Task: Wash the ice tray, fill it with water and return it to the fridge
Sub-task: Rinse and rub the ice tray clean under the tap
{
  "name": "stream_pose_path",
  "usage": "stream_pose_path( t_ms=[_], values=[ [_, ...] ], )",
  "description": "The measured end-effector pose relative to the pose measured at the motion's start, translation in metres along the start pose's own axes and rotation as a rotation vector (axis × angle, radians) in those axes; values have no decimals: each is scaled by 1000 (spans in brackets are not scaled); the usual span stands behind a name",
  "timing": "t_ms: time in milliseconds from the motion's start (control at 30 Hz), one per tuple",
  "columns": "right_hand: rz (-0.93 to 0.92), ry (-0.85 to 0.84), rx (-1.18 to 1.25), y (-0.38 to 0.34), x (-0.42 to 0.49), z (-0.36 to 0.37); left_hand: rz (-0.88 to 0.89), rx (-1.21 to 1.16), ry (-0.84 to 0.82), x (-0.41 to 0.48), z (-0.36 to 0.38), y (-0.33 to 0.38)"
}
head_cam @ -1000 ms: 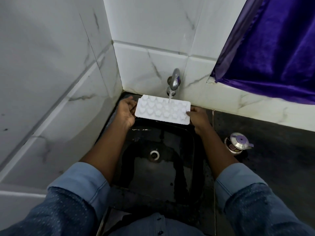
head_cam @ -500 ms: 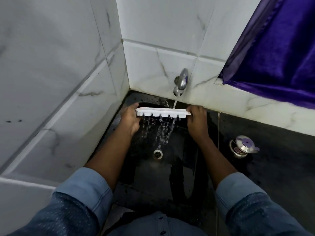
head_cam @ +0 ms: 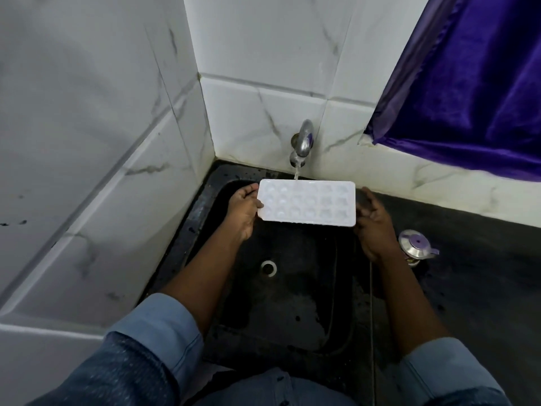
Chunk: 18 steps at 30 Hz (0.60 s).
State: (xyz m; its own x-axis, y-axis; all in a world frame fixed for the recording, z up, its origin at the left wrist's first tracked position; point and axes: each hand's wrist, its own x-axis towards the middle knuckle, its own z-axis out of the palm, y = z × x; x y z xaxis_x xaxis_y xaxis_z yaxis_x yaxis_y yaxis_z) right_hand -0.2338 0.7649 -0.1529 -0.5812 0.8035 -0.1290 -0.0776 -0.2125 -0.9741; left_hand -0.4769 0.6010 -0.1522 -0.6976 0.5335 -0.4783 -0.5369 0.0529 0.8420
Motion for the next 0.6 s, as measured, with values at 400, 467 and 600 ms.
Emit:
stream_pose_path(
  t_ms=[400,467,600],
  values=[
    [31,481,-59,-8,13,-25,-129,-30,-200,-10,33,0],
    [42,503,-109,-5,12,-20,-129,-43,-193,-10,27,1],
    [55,491,-201,4,14,-2,-123,-57,-137,-10,6,4]
  ],
)
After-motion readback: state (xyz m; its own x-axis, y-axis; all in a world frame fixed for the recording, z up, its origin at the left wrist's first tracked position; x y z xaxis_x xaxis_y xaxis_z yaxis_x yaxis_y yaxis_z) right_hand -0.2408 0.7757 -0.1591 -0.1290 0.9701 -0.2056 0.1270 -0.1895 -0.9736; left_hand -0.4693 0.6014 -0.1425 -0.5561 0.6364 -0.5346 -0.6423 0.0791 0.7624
